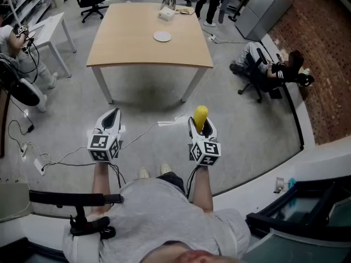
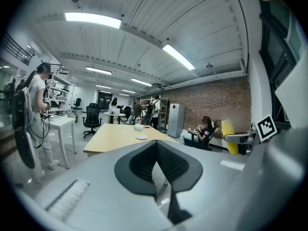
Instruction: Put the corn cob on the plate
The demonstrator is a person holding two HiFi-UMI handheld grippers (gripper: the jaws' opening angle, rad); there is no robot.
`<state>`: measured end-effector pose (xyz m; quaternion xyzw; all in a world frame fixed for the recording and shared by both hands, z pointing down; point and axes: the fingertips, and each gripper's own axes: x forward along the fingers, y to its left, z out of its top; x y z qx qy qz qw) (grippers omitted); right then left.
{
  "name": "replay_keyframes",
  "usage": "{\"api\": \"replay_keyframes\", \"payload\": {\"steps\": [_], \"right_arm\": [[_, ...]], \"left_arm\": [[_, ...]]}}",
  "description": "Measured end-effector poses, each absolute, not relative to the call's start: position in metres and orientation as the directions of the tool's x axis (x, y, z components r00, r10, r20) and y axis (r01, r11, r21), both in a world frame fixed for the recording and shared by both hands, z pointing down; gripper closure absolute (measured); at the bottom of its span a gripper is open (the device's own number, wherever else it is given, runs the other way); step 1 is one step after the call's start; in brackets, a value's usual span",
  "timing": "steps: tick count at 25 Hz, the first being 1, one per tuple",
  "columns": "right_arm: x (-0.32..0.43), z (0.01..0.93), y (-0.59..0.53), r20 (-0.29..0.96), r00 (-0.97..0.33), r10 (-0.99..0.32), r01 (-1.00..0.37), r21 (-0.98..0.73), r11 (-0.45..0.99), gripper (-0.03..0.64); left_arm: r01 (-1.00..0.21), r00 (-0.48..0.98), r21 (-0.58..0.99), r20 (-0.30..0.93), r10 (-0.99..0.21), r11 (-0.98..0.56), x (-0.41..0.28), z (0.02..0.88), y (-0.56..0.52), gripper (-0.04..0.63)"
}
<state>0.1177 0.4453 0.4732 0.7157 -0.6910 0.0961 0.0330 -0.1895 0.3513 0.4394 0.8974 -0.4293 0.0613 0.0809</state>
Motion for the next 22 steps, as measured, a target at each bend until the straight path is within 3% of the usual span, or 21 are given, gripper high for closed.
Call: {"api": "replay_keyframes", "payload": {"steps": [12,22], "right_arm": [[0.118,0.47,0.446,0.164,0.028,-0.986,-0.99,-0.13,-0.05,0.359],[0.111,0.47,0.425,0.188,0.005,-0.982,-0.997,-0.071,-0.019,0.359]], "left_arm": [[-0.767,0.64,0.088,0.173,-0.749,-0.636,-0.186,0.441,0.353,0.575],[-0.765,0.641,0.073,0.185,-0.745,-0.64,-0.18,0.44,0.334,0.575]]}}
